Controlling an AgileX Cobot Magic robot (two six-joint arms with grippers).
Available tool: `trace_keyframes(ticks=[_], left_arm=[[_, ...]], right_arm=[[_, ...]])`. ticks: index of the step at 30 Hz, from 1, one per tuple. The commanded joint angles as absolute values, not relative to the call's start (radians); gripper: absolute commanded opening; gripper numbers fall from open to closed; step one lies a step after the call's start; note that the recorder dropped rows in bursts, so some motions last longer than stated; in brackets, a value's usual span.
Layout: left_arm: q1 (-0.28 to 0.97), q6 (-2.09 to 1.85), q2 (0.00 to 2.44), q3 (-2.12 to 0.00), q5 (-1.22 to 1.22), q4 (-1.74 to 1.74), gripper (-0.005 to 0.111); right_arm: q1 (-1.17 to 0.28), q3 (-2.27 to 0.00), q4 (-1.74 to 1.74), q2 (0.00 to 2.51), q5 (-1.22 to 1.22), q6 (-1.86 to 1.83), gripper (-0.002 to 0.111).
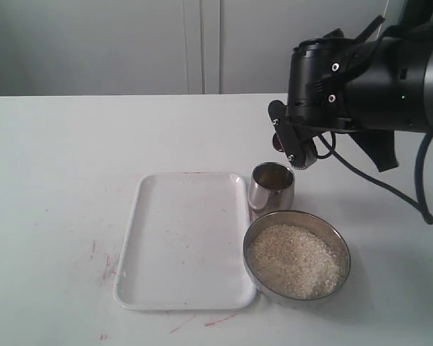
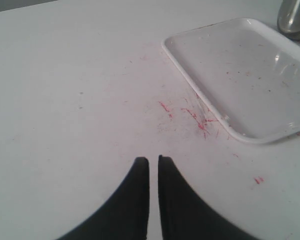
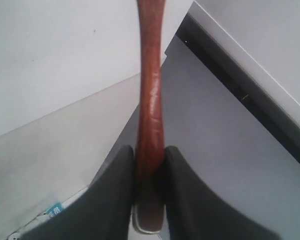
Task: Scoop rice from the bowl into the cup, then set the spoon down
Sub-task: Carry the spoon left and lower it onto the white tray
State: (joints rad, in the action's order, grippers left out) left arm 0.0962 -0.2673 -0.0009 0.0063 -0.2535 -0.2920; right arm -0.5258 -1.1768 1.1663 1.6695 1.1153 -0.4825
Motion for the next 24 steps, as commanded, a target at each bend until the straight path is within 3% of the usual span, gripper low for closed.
trace_keyframes(ticks=[1, 7, 13, 24], left_arm=[[0.103, -0.266, 0.0, 0.0, -0.255, -0.299, 0.014], [0.103, -0.266, 0.0, 0.0, -0.255, -0.299, 0.014], [0.103, -0.266, 0.0, 0.0, -0.255, -0.299, 0.014], [0.103, -0.266, 0.0, 0.0, -0.255, -0.299, 0.014]], right_arm=[[-0.528, -1.173, 1.19, 1.668, 1.154, -0.493, 0.0], [-0.528, -1.173, 1.16, 1.668, 1.174, -0.462, 0.0], [-0.582, -1.173, 1.117, 1.642, 1.221, -0.147, 0.0], [-0.728, -1.176, 0.628, 1.523, 1.221, 0.265, 0.0]])
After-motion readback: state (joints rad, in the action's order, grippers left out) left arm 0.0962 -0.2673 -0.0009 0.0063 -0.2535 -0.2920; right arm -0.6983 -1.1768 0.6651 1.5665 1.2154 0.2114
